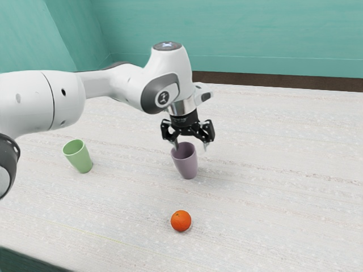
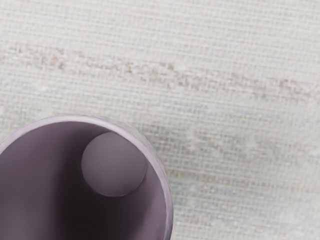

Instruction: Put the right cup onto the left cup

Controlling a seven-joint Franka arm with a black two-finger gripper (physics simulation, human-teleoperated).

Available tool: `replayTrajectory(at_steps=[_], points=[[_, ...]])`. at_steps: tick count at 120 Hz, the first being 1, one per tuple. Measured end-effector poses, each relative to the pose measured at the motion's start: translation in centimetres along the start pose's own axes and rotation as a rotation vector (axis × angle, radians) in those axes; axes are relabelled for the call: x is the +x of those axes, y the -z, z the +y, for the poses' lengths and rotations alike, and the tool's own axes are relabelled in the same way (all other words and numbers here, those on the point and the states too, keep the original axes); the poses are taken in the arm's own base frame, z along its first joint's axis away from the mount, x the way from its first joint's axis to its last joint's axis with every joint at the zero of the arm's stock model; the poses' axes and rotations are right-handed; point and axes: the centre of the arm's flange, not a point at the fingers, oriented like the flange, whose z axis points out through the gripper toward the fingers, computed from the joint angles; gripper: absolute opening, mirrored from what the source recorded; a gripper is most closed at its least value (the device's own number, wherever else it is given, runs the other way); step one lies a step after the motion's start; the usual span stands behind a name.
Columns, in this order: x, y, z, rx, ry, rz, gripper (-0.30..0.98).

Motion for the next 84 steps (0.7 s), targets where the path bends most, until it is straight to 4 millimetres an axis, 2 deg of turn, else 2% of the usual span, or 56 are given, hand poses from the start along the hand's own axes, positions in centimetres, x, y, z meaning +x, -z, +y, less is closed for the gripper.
replayTrajectory(at_steps=[23,31,63,84], points=[[0.5,-1.6,0.3,-0.008,0.063,0.019,0.67],[0.6,-2.4,0.4,-0.006,0.081,0.018,0.63],[0.9,-3.7,-0.5,-0.001,0.15,0.015,0.15],[1.0,-4.7,-1.1,-0.003,0.193,-0.003,-0.01]])
